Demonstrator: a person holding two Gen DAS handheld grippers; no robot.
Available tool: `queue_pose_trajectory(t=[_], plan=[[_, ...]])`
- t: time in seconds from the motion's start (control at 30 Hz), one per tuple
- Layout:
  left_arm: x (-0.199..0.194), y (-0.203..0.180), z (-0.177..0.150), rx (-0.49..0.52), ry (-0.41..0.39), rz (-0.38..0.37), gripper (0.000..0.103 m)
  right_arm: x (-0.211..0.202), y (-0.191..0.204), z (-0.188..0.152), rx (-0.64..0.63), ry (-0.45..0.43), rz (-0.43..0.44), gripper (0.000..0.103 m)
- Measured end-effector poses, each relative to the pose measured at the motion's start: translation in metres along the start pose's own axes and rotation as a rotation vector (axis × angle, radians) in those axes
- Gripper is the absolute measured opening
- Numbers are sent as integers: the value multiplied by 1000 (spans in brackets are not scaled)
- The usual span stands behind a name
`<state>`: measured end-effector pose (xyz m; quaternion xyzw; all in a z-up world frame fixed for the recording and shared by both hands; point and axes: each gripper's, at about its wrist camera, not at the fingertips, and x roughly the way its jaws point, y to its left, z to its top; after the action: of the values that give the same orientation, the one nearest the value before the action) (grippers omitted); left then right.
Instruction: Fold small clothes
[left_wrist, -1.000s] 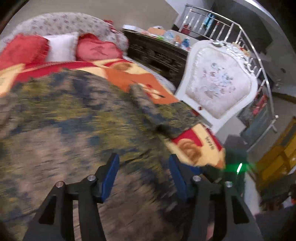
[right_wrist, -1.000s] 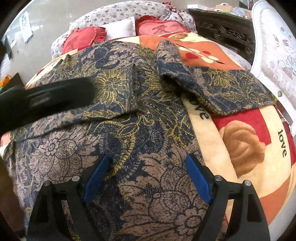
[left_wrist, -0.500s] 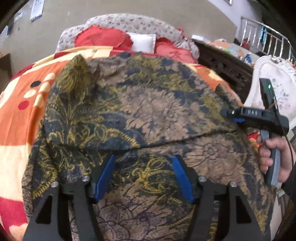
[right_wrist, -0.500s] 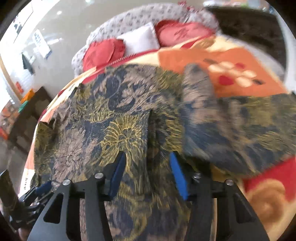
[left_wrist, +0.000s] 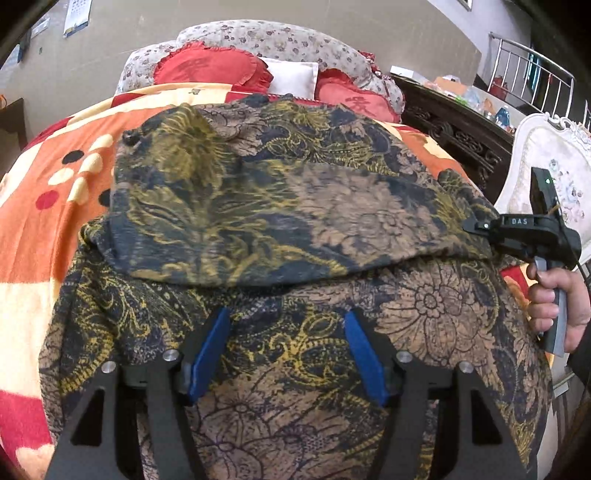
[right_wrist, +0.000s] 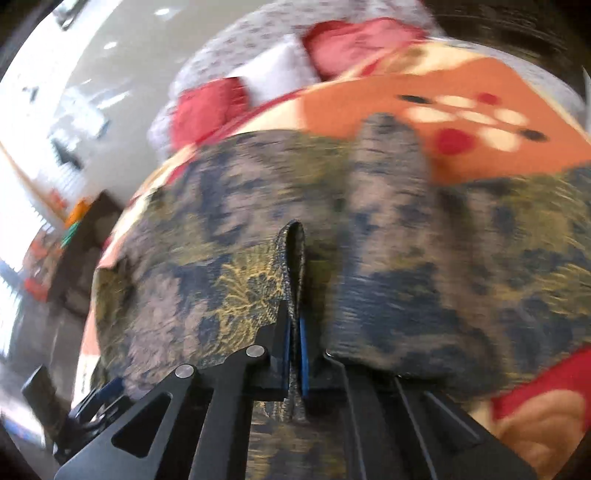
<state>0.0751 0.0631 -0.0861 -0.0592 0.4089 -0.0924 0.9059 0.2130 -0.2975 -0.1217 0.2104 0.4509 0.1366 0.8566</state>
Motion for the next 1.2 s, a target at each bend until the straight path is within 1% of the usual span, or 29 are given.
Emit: queue_pose_trajectory(t=[0.1, 0.17, 0.23, 0.27, 0.3, 0.33, 0.37, 0.4, 0.47, 0.5, 0.53, 0.57, 0.6, 0.63, 0.67, 0.73, 0.77, 0.8, 0.83, 0.87, 0.9, 0.93, 1.03, 1.1, 1.13, 1.2], plan=[[0, 1, 0, -2, 0, -2, 68, -5, -4, 0, -17, 3, -52, 9], [0, 1, 0, -1, 0, -2, 69, -11, -10, 0, -2, 19, -83, 9], [-1, 1, 0, -2, 0, 3, 69, -13, -13, -2, 6, 37, -98, 9], [-2, 1, 0, -3, -1, 10, 69, -13, -13, -3, -11, 61, -108, 9], [-5, 2, 2, -6, -4, 16, 69, -12, -7, -4, -44, 85, -137, 10], [-9, 4, 6, -12, -15, 21, 69, -15, -1, -5, -78, 86, -170, 11], [-17, 8, 11, -18, -43, 28, 69, -20, 5, -5, -110, 76, -201, 15], [-24, 12, 18, -24, -79, 39, 69, -31, 14, -5, -154, 47, -236, 16], [-33, 22, 35, -44, -142, 65, 77, -50, 27, -7, -211, -23, -245, 20], [-33, 27, 45, -52, -164, 76, 81, -62, 36, -9, -242, -73, -245, 22], [-29, 32, 58, -61, -183, 96, 81, -72, 43, -10, -262, -116, -238, 28], [-18, 38, 74, -69, -181, 109, 80, -77, 50, -11, -278, -153, -226, 29], [-5, 42, 88, -74, -161, 117, 75, -79, 58, -11, -299, -184, -210, 29], [10, 46, 102, -78, -142, 134, 59, -74, 65, -9, -317, -195, -216, 29], [24, 49, 113, -82, -127, 151, 51, -65, 69, -6, -318, -186, -231, 29], [54, 59, 129, -105, -66, 194, 31, -40, 70, 1, -286, -141, -226, 29], [64, 64, 128, -115, -43, 236, 27, -30, 67, -1, -263, -129, -230, 29], [79, 70, 125, -118, 7, 295, 24, -17, 62, -1, -233, -113, -235, 29], [89, 76, 118, -115, 31, 298, 24, 0, 56, -5, -213, -81, -263, 29], [88, 79, 113, -114, 0, 286, 24, 16, 49, -10, -203, -31, -286, 30], [88, 79, 112, -118, 3, 285, 24, 14, 47, -11, -213, -49, -281, 31], [90, 78, 113, -110, 5, 294, 24, 10, 47, -9, -196, -48, -275, 32], [93, 70, 115, -65, 15, 339, 24, 9, 51, -11, -212, -49, -289, 33], [92, 69, 116, -60, 25, 340, 24, 10, 57, -11, -233, -42, -313, 34], [86, 68, 118, -57, 41, 336, 24, 9, 61, -11, -249, -35, -326, 35], [69, 64, 118, -82, 24, 323, 26, 6, 72, -9, -281, 3, -370, 37]])
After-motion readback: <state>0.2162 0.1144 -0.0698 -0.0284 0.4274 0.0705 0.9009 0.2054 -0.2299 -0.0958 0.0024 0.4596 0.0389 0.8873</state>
